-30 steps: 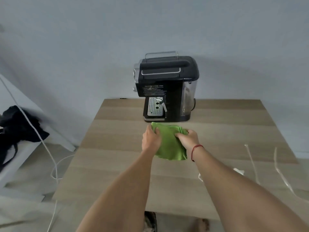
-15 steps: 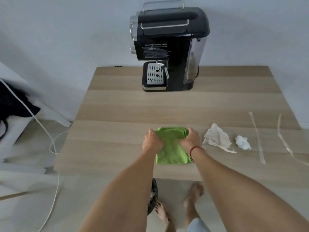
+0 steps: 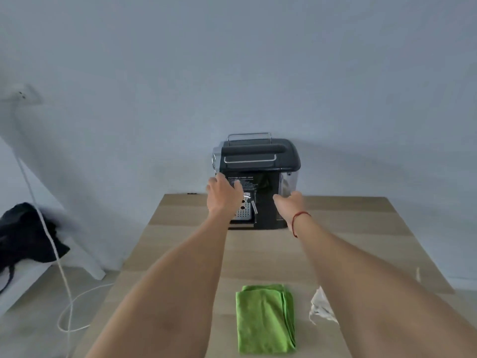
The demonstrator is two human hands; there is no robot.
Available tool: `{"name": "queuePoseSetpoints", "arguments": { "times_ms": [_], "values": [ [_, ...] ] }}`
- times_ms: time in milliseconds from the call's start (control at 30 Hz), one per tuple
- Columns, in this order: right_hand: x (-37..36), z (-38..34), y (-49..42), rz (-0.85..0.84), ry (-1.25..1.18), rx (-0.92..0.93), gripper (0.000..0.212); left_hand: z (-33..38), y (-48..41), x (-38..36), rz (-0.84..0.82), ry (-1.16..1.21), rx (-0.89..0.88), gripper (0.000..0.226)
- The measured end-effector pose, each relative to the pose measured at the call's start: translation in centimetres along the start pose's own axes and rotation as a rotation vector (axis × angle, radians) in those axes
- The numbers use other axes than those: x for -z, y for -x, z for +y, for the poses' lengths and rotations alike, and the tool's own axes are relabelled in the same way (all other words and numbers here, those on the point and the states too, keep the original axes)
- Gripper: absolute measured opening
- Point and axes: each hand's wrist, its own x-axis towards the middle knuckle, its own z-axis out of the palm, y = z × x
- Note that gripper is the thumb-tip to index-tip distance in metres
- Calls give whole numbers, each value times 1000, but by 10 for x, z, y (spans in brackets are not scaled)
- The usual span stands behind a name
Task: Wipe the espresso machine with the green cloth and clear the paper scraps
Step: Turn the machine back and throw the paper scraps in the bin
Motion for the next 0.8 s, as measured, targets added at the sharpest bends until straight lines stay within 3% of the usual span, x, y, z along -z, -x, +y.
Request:
{"name": "queuePoseSetpoints", "arguments": {
  "times_ms": [167, 300, 367, 500, 800],
  "values": [
    [-3, -39, -35, 30, -117, 76, 39, 23, -45, 11, 70, 15, -107, 49],
    [-18, -58, -61, 70, -66, -28, 93, 28, -79, 5, 29, -36, -106, 51],
    [-25, -67, -70, 69, -48, -111, 109, 29, -95, 0, 15, -36, -130, 49],
    [-43, -82, -79, 101, -2, -199, 118, 24, -116, -13, -68, -44, -173, 27],
    [-73, -89, -105, 184, -88, -272, 121, 10, -128, -18, -109, -81, -222, 35]
  ]
}}
